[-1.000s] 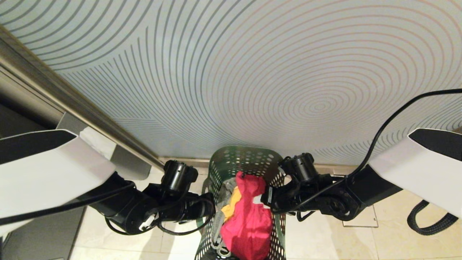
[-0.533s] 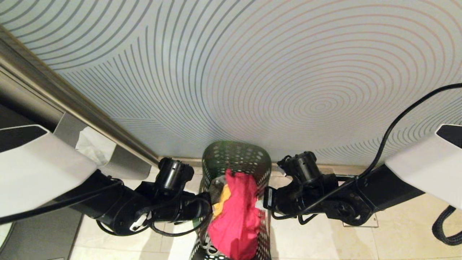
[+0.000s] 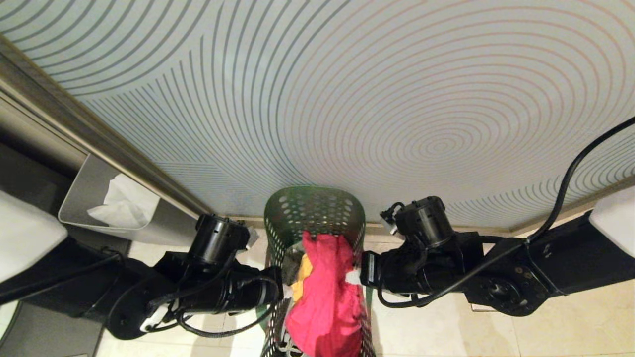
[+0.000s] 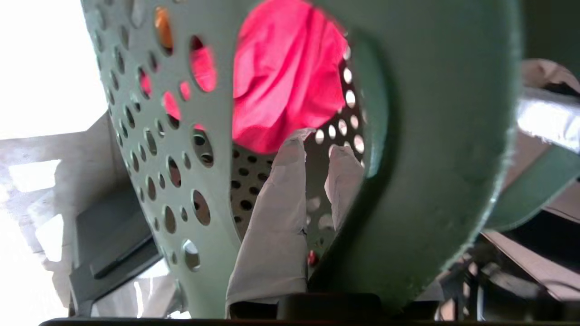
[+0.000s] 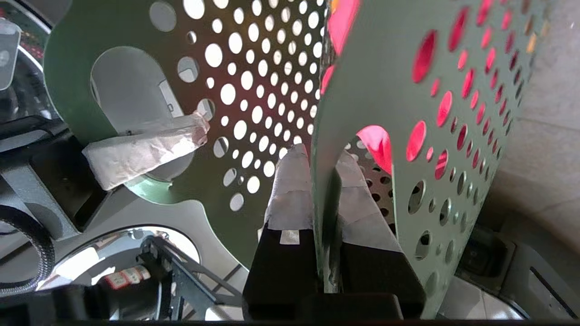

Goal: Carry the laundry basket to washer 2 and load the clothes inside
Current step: Pick up the clothes basket and put it beside the washing machine

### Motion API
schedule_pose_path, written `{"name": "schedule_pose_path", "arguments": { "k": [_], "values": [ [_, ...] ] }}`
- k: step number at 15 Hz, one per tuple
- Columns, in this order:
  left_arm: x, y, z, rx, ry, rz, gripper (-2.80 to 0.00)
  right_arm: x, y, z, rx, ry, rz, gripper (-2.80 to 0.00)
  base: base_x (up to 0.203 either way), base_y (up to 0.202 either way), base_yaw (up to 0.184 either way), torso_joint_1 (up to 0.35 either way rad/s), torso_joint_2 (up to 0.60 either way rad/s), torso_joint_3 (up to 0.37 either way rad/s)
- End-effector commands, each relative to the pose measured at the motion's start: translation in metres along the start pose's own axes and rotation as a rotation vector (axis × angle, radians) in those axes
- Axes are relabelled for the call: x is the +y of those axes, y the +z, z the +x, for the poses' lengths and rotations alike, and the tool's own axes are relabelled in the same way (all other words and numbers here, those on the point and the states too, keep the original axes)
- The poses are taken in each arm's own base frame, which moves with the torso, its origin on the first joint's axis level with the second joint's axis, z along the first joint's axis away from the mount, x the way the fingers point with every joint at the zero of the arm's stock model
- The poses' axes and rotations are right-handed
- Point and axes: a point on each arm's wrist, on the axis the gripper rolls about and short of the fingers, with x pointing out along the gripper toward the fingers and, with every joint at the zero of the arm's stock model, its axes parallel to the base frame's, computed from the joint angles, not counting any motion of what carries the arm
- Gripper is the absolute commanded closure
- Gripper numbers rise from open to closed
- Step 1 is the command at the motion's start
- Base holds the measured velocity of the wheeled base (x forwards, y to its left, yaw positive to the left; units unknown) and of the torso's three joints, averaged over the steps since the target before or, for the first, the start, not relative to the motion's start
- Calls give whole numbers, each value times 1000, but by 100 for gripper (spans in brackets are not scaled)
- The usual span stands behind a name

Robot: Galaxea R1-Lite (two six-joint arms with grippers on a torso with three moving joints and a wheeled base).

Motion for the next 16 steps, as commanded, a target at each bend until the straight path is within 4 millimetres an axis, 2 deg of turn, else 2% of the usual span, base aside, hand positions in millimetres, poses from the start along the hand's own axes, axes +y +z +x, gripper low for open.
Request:
{"name": "schedule_pose_path", "arguments": {
  "k": [1,10,16],
  "values": [
    [-9,2,-15,-33,-39,15,0,11,3,-19,-13,20,-5,0,0,0,0,0,0,0],
    [-10,0,-16,-36,-43,15,0,15,2,-24,-5,19,-8,0,0,0,0,0,0,0],
    [-14,-4,-14,-19,-48,28,0,15,0,-26,6,10,-4,0,0,0,0,4,4,158]
  ]
}}
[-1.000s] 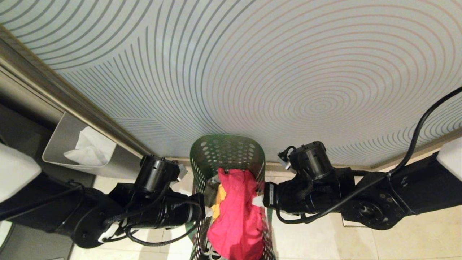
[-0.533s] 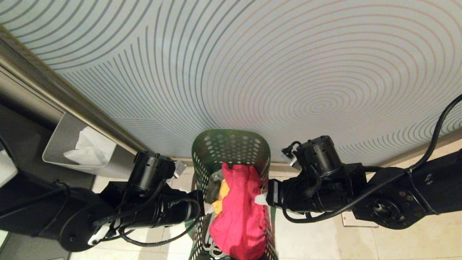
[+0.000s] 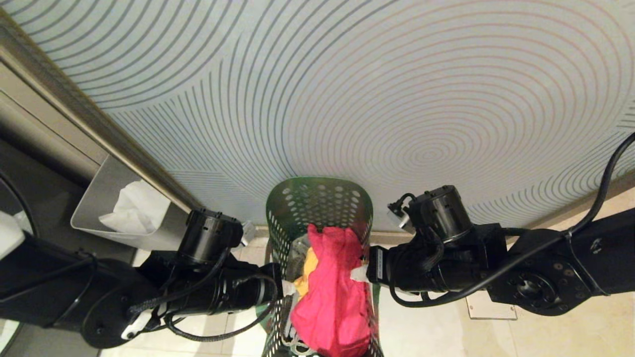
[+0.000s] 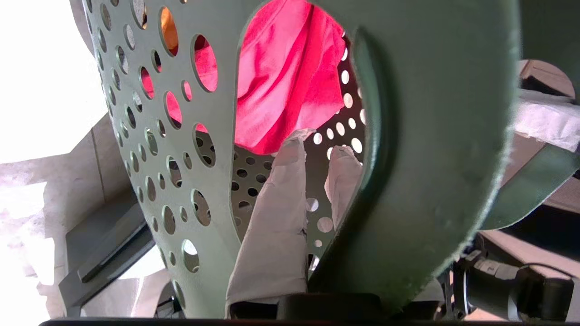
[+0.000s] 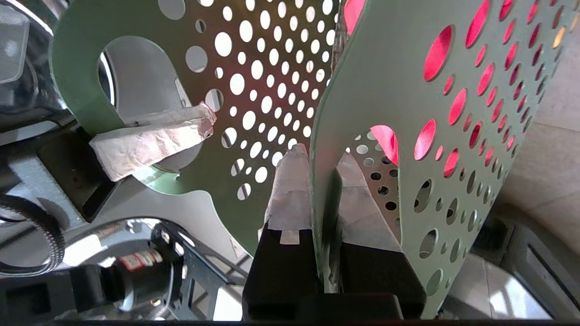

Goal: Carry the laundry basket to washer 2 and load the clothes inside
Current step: Pick up the clothes basket and put it beside the washing machine

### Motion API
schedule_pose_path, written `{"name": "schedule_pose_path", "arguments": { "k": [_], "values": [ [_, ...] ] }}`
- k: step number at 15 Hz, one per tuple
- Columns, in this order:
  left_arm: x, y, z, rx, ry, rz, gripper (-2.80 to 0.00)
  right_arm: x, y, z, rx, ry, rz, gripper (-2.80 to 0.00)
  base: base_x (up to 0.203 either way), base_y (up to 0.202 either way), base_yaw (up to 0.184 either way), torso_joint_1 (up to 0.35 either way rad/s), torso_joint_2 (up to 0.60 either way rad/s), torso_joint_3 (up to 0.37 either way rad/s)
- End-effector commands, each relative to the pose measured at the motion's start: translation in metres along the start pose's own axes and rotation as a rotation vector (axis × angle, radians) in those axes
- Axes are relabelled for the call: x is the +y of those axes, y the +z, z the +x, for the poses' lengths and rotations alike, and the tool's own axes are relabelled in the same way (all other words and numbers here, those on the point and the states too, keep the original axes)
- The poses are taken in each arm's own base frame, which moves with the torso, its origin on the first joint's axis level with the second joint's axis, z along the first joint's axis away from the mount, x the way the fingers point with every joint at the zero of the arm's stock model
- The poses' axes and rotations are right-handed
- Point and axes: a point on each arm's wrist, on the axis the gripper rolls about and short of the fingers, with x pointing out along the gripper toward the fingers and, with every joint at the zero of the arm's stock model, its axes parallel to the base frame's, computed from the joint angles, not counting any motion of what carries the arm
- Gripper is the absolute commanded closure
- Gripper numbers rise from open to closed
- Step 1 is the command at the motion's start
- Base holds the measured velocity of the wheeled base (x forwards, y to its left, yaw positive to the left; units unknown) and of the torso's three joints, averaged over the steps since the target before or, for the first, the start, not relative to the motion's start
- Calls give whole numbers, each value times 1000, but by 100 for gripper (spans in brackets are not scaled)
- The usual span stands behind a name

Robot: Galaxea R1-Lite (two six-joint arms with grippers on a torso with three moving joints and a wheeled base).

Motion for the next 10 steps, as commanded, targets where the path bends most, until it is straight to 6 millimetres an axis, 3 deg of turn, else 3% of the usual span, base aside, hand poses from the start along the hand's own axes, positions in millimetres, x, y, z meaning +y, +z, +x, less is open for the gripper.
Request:
{"name": "schedule_pose_path", "arguments": {
  "k": [1,10],
  "values": [
    [-1,-5,1,14,-2,4,0,2,1,-3,-2,4,4,0,0,0,0,1,1,199],
    [-21,-15,-10,21,-64,52,0,13,5,-20,-26,38,72,0,0,0,0,1,2,201]
  ]
}}
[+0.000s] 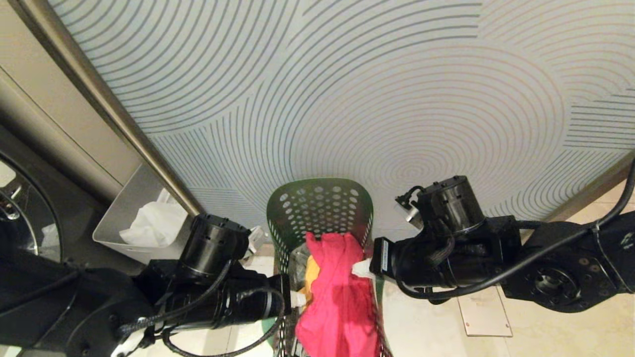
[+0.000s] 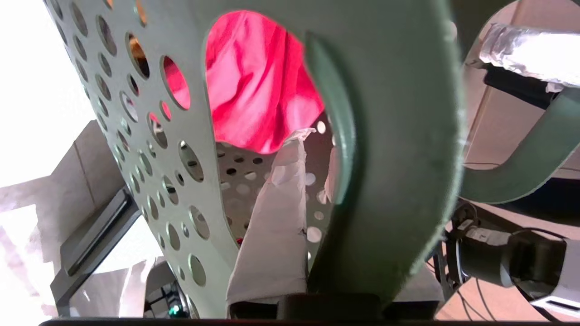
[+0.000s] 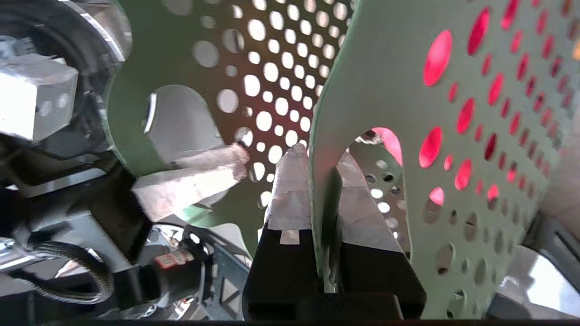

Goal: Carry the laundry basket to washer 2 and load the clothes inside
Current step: Pick up the clothes basket and put it beside the washing machine

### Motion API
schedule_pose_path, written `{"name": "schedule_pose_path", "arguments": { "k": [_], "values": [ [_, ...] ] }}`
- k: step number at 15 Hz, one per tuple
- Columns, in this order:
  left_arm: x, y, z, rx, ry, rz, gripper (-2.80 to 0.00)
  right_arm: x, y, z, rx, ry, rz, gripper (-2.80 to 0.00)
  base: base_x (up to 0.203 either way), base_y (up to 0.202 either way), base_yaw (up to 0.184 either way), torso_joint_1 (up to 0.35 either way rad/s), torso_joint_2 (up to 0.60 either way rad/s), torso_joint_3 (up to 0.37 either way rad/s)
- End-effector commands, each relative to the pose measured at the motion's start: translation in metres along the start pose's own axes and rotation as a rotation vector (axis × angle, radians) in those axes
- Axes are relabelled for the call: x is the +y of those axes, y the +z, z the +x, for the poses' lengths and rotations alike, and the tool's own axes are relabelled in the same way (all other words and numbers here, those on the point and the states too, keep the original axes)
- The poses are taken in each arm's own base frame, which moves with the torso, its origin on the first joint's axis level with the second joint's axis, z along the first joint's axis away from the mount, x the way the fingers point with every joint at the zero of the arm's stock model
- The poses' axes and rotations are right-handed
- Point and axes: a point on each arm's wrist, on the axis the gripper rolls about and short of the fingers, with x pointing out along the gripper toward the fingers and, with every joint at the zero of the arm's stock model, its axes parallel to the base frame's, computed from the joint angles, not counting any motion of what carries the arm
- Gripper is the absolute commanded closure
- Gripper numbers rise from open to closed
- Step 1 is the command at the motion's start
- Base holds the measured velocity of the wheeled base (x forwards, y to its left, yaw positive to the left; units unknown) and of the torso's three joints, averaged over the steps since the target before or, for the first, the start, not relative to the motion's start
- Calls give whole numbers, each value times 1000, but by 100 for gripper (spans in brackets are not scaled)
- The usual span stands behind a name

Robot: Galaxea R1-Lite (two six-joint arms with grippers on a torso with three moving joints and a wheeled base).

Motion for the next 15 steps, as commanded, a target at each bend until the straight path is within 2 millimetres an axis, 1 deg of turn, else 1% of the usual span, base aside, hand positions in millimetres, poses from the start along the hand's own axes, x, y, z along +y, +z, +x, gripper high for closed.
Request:
{"name": "schedule_pose_path", "arguments": {
  "k": [1,4,8,12,15],
  "values": [
    [-3,0,-3,-8,-11,3,0,3,-1,-4,-4,13,2,0,0,0,0,2,6,215],
    [-4,-1,-4,-9,-16,-5,0,6,-1,-6,-8,23,-3,0,0,0,0,5,0,204],
    [-8,-3,-6,-5,-32,-30,0,17,-6,-12,-4,57,-29,0,0,0,0,0,5,203],
    [-24,-17,-5,29,-56,-3,0,23,-3,-21,-28,78,-41,0,0,0,0,4,4,202],
    [-23,-22,-5,29,-32,-9,0,24,-9,-25,-16,77,-37,0,0,0,0,1,2,204]
  ]
}}
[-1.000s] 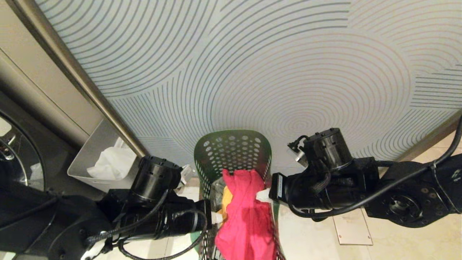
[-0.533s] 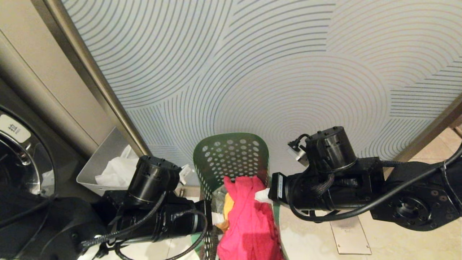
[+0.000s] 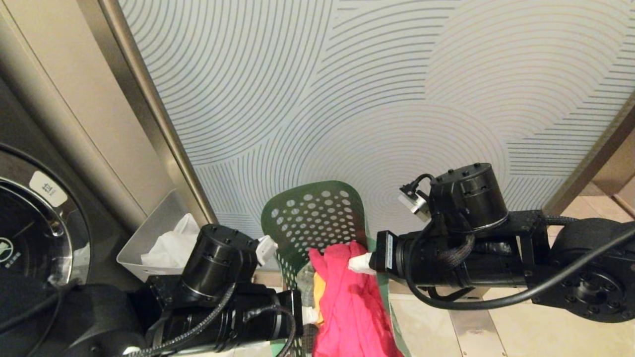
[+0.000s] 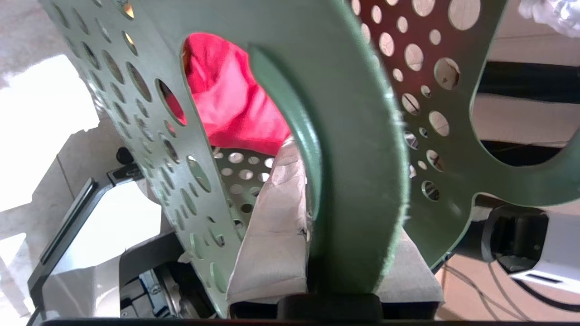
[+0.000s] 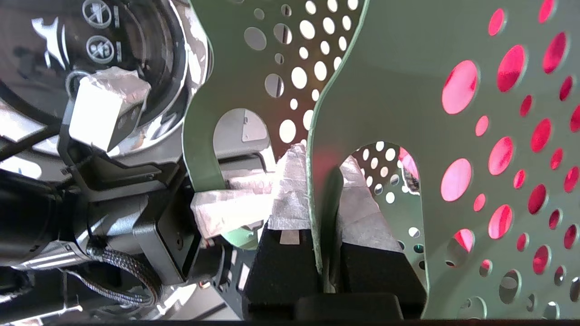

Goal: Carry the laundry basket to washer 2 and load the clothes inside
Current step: Pick up the clothes basket and put it beside the washing machine

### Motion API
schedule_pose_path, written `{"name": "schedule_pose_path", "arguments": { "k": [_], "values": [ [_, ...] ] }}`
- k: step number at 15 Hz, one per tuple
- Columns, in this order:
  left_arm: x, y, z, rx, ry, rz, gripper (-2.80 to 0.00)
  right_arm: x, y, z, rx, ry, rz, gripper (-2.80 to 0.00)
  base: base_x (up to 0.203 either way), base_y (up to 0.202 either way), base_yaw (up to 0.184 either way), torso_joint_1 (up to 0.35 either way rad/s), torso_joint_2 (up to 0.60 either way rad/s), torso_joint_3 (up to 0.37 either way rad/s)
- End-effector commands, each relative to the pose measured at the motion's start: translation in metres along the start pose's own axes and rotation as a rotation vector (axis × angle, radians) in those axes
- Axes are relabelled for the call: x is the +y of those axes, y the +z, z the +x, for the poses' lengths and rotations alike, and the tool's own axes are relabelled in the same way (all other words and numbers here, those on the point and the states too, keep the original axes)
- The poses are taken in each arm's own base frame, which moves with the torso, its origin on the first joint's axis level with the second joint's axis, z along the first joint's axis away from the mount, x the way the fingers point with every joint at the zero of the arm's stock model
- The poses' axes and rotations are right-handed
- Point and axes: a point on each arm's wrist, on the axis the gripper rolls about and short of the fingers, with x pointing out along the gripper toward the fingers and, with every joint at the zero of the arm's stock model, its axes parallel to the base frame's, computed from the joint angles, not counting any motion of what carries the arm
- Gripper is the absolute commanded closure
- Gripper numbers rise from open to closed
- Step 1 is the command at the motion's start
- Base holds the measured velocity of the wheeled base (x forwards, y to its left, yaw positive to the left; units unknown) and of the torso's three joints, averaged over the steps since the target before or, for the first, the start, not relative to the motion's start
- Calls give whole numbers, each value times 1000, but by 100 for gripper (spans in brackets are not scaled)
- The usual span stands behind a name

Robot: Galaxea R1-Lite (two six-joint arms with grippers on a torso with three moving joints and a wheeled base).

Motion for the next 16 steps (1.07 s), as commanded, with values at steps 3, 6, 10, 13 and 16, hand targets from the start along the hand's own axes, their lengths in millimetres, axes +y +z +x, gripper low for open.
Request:
{"name": "schedule_pose_path", "arguments": {
  "k": [3,6,10,13,16],
  "values": [
    [0,-3,5,16,6,-3,0,-1,-2,-5,-3,-5,2,0,0,0,0,2,7,203],
    [-1,-2,1,-4,9,-5,0,0,-1,-7,-6,1,-3,0,0,0,0,5,4,194],
    [4,-6,4,-4,44,-6,0,-5,-6,-5,10,-18,7,0,0,0,0,3,-3,194],
    [2,-4,4,-10,33,-9,0,-8,-11,-9,19,-23,-9,0,0,0,0,-1,-2,61],
    [-1,-4,-5,-27,16,-6,0,-1,-11,-17,5,3,-48,0,0,0,0,0,0,0]
  ]
}}
